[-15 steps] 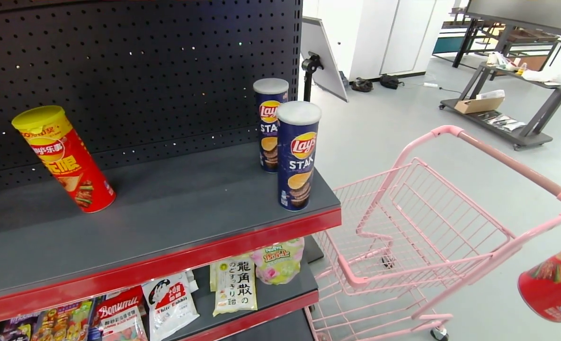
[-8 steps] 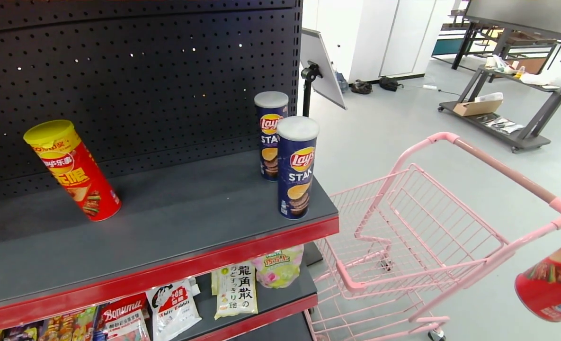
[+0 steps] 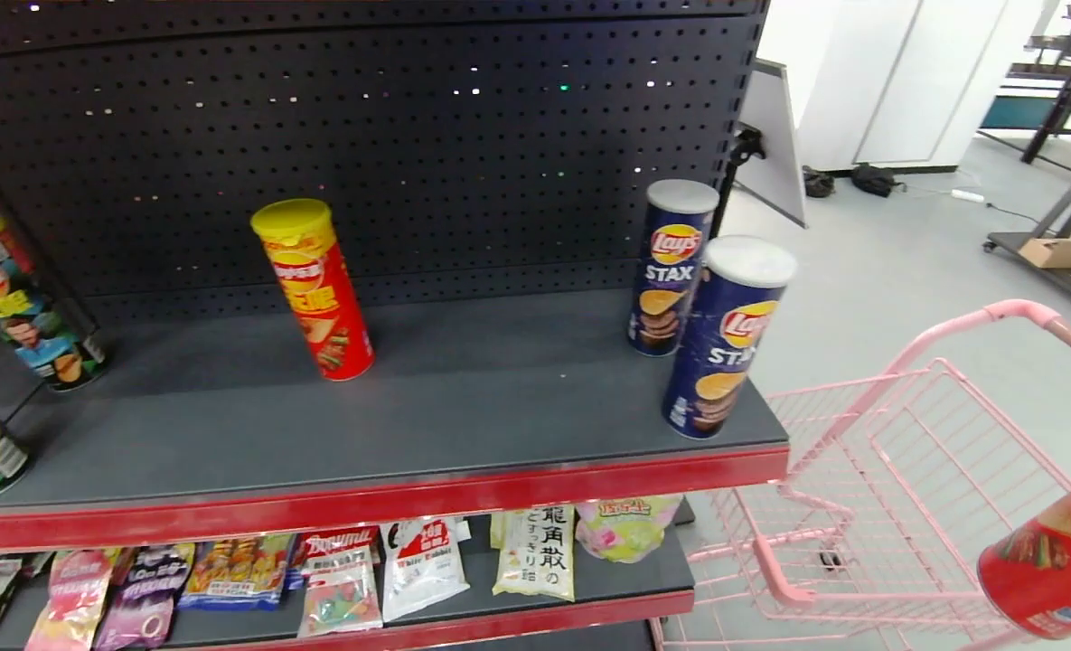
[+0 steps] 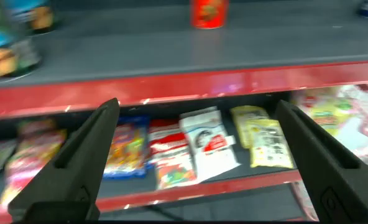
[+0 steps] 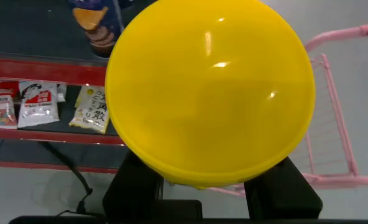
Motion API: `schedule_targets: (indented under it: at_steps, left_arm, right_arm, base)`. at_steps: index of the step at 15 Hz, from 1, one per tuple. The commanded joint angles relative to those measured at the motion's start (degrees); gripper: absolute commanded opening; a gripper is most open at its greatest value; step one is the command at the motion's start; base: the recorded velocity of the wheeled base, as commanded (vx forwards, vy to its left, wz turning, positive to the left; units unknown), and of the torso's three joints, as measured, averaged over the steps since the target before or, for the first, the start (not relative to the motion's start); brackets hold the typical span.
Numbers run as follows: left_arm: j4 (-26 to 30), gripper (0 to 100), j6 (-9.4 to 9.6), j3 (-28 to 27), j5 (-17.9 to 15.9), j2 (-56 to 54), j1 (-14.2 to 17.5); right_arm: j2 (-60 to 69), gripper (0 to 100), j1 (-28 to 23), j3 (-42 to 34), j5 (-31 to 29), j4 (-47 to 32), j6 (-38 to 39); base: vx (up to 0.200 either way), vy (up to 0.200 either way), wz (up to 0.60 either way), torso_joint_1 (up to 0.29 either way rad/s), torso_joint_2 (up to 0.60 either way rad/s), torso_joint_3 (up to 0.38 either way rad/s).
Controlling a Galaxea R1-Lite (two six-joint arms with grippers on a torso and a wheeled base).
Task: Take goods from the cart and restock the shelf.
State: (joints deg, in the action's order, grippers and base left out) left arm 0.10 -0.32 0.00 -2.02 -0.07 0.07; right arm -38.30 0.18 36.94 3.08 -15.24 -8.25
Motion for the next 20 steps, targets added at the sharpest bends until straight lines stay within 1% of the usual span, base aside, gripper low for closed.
schedule_targets:
  at_steps: [1, 2, 6, 9, 12, 14, 16, 17, 19, 20]
  left_arm:
    - [0.0, 100, -0.03, 0.0, 0.0, 0.1, 0.0]
    - [0.0, 100, 0.05, 0.0, 0.0, 0.1, 0.0]
    - [0.0, 100, 0.14, 0.0, 0.0, 0.1, 0.0]
    - [0.0, 100, 0.14, 0.0, 0.0, 0.1, 0.0]
    - [0.0, 100, 0.14, 0.0, 0.0, 0.1, 0.0]
    - [0.0, 100, 0.14, 0.0, 0.0, 0.1, 0.0]
    - [0.0, 100, 0.14, 0.0, 0.0, 0.1, 0.0]
    - [0.0, 100, 0.23, 0.0, 0.0, 0.1, 0.0]
    - [0.0, 100, 0.40, 0.0, 0.0, 0.1, 0.0]
    - [0.0, 100, 0.40, 0.0, 0.0, 0.1, 0.0]
  right_arm:
    - [1.7, 0, 0.0, -1.6, 0.1, 0.7, -0.2]
    - [2.9, 0, 0.0, -2.7, 0.1, 1.7, 0.2]
    - [9.8, 0, 0.1, -7.1, 1.7, 2.1, 0.3]
    - [16.2, 0, 0.4, -11.4, 1.7, 2.1, -1.4]
    - [17.3, 0, 0.5, -12.4, 2.1, 2.3, -0.6]
    - [17.5, 0, 0.5, -12.0, 4.3, 2.5, 0.3]
    - [19.3, 0, 0.5, -12.2, 6.1, 2.1, 1.4]
    - [20.8, 0, 0.7, -13.8, 10.5, 2.1, 1.6]
    - [22.2, 0, 0.8, -14.5, 11.3, 2.0, 1.5]
    - [22.2, 0, 0.8, -14.6, 11.3, 2.0, 1.5]
  base:
    - [0.000, 0.000, 0.00, 0.000, 0.00, 0.000]
    - [0.000, 0.000, 0.00, 0.000, 0.00, 0.000]
    - [0.000, 0.200, 0.00, -0.006, 0.00, 0.004]
    - [0.000, 0.200, 0.00, 0.006, 0.00, 0.001]
    - [0.000, 0.200, 0.00, 0.001, 0.00, 0.004]
    - [0.000, 0.200, 0.00, 0.002, 0.00, 0.009]
    - [0.000, 0.000, 0.00, 0.000, 0.00, 0.000]
    - [0.000, 0.000, 0.00, 0.000, 0.00, 0.000]
    - [0.000, 0.000, 0.00, 0.000, 0.00, 0.000]
    - [0.200, 0.000, 0.00, -0.002, 0.00, -0.002]
